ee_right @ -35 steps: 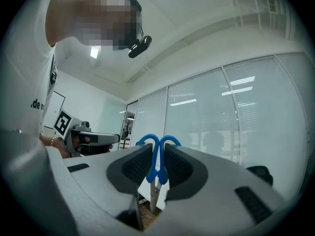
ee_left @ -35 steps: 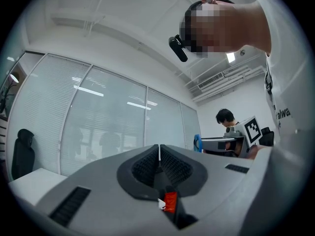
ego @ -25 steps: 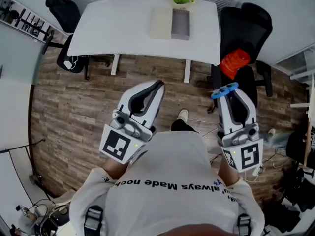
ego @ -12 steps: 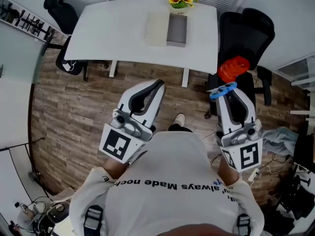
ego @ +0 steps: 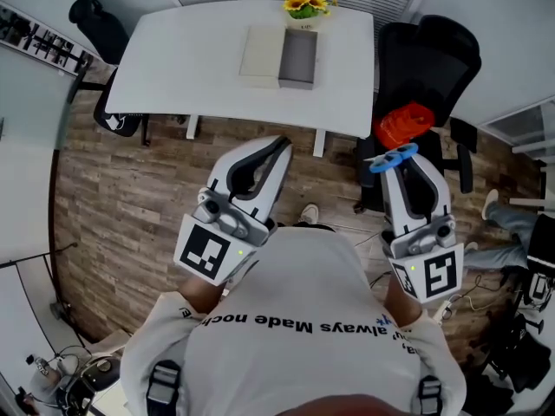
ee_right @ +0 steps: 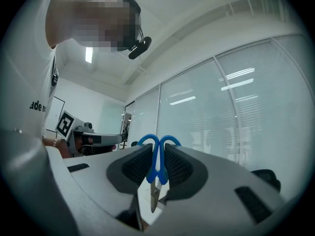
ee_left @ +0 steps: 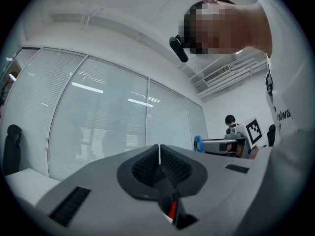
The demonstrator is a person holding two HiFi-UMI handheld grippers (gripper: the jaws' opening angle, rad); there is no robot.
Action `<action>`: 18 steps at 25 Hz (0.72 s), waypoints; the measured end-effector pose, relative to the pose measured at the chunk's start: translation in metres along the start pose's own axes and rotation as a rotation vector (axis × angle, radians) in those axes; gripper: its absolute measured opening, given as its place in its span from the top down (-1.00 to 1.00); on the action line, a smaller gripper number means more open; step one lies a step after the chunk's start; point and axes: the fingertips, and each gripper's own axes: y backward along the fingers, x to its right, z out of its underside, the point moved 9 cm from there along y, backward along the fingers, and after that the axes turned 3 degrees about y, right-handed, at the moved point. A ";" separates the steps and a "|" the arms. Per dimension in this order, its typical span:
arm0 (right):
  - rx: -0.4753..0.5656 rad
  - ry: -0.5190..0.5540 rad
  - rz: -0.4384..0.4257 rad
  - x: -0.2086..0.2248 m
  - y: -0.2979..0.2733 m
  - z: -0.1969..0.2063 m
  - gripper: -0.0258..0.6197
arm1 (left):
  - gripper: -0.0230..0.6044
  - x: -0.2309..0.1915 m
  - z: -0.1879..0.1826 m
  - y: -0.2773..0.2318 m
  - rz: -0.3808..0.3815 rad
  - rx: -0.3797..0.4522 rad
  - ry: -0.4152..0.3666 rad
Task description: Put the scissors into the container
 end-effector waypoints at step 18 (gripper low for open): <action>0.005 -0.019 -0.008 0.040 -0.012 0.015 0.65 | 0.84 -0.005 0.017 -0.032 -0.022 -0.022 -0.002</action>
